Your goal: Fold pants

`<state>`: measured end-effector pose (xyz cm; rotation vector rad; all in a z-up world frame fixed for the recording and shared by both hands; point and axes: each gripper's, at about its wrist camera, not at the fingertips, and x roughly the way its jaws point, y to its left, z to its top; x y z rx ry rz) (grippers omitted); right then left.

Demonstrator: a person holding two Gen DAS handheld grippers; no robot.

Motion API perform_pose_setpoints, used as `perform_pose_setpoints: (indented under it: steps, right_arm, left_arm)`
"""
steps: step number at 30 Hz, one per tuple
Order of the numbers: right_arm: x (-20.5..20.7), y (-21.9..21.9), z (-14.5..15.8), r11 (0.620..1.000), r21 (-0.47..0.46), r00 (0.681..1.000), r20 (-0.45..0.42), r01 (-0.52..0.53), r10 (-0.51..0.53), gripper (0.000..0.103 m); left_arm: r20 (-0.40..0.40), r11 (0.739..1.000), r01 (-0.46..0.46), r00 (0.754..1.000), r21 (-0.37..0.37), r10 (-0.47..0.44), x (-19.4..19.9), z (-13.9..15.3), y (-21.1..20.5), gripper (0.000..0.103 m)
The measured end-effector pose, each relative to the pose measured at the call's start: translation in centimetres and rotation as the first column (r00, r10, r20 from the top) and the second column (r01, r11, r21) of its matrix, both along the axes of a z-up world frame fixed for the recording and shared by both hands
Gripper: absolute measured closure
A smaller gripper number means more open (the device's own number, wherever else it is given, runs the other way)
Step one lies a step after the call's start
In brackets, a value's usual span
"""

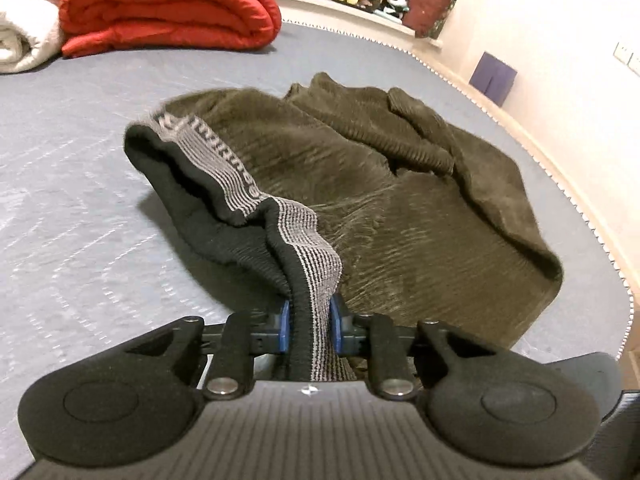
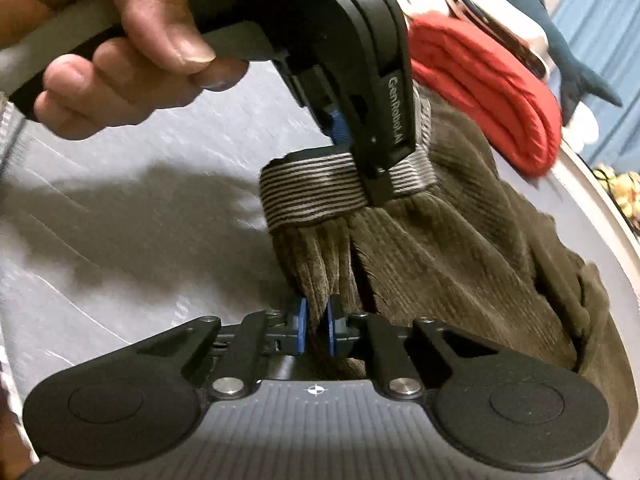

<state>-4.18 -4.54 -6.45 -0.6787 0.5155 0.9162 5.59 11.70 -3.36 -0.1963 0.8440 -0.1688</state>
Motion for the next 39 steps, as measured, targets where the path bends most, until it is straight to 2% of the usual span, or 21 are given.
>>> perform_pose_setpoints:
  steps: [6,11,16,18,21,22,23,25,27,30,33,36,39]
  right_arm:
    - [-5.2,3.3,1.5,0.987,0.031,0.987,0.035,-0.156,0.155,0.094]
    - [-10.4,7.2,2.0,0.953,0.064,0.955,0.039,-0.296,0.294,0.094]
    - [-12.7,11.1,2.8,0.915,0.079,0.918,0.055,-0.396,0.393,0.094]
    - [-11.7,12.6,3.3,0.91,0.088,0.914,0.052,-0.406,0.403,0.094]
    - [-10.8,13.1,3.2,0.934,0.091,0.938,0.008,-0.345,0.346,0.092]
    - [-10.4,12.9,3.2,0.94,0.106,0.945,-0.011,-0.324,0.327,0.091]
    - [-9.9,12.5,3.5,0.942,0.124,0.948,-0.025,-0.312,0.317,0.09]
    - [-9.1,10.9,4.0,0.948,0.164,0.958,-0.046,-0.273,0.284,0.069]
    - [-8.0,8.9,5.0,0.953,0.208,0.971,-0.054,-0.219,0.235,0.063]
    - [-5.4,5.2,6.5,0.952,0.284,0.984,-0.103,-0.11,0.144,0.063]
    - [-2.3,0.7,8.3,0.933,0.357,0.988,-0.153,0.033,0.024,0.063]
    - [1.2,-3.6,10.2,0.902,0.394,0.975,-0.198,0.176,-0.103,0.063]
    - [4.7,-6.5,11.7,0.876,0.383,0.953,-0.191,0.291,-0.233,0.063]
  left_arm:
    - [-0.011,0.999,-0.042,0.999,0.004,0.042,-4.4,1.3,4.9,0.083]
    - [-0.06,0.993,-0.118,0.991,0.012,0.119,-8.6,2.2,9.8,0.084]
    - [-0.09,0.981,-0.187,0.978,0.048,0.19,-12.4,3.6,13.6,0.084]
    - [-0.106,0.975,-0.214,0.97,0.067,0.22,-13.7,4.1,15.0,0.085]
    - [-0.129,0.961,-0.238,0.958,0.141,0.256,-13.1,4.8,15.0,0.081]
    - [-0.105,0.945,-0.267,0.951,0.187,0.29,-12.6,5.3,14.9,0.066]
    - [-0.073,0.932,-0.289,0.948,0.217,0.311,-12.4,5.8,14.7,0.043]
    - [-0.018,0.931,-0.295,0.952,0.214,0.305,-11.9,6.7,14.0,0.027]
    - [0.024,0.945,-0.284,0.959,0.164,0.284,-11.4,7.6,13.0,0.027]
    - [0.073,0.963,-0.244,0.969,0.115,0.237,-10.1,8.3,10.4,0.027]
    - [0.121,0.978,-0.193,0.976,0.081,0.182,-8.5,8.7,6.5,0.027]
    - [0.18,0.98,-0.181,0.97,0.077,0.165,-6.8,8.9,3.1,0.027]
    - [0.245,0.979,-0.186,0.956,0.079,0.161,-5.2,9.2,0.0,0.027]
